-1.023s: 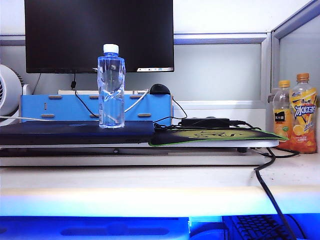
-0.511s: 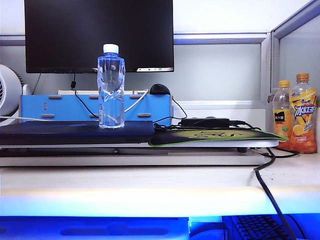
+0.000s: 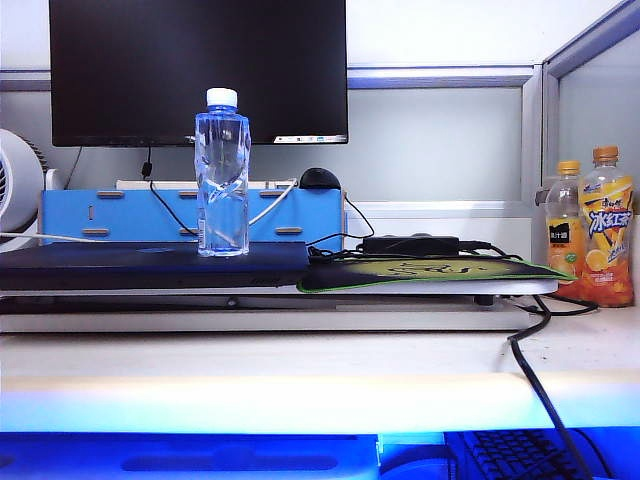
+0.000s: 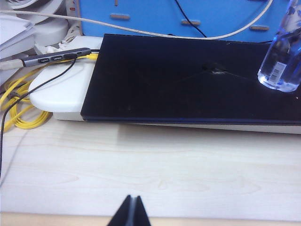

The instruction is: Pick up the mineral water bottle and place it on the laptop.

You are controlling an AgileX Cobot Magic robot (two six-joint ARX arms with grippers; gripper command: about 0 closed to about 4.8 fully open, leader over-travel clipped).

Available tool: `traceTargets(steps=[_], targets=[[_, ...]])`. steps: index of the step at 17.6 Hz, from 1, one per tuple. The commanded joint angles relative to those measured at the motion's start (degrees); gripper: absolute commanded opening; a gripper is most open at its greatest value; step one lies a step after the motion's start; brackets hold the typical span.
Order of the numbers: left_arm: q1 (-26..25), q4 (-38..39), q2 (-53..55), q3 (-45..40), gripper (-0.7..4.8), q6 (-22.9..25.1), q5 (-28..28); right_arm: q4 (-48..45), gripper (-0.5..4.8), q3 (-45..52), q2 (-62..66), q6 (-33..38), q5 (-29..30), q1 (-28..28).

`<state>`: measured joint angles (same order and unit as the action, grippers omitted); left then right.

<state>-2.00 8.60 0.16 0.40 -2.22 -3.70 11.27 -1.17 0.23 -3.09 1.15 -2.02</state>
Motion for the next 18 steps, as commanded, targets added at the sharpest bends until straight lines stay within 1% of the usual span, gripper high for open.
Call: traceTargets(steps=[1, 5, 9, 18], targets=[[0.0, 0.1, -0.1, 0.0, -0.02, 0.1, -0.2, 0.5, 0.44, 0.2, 0.0, 0.5, -0.1, 2.2], [0.0, 0.1, -0.1, 0.0, -0.02, 0.1, -0.2, 0.5, 0.44, 0.2, 0.0, 0.5, -2.1, 3.5], [0.0, 0.1, -0.1, 0.0, -0.02, 0.1, -0.2, 0.5, 0.45, 0.2, 0.0, 0.5, -1.3, 3.5], [0.0, 0.1, -0.1, 0.0, -0.02, 0.1, -0.2, 0.4, 0.45, 0.2, 0.0, 0.5, -1.4, 3.5]])
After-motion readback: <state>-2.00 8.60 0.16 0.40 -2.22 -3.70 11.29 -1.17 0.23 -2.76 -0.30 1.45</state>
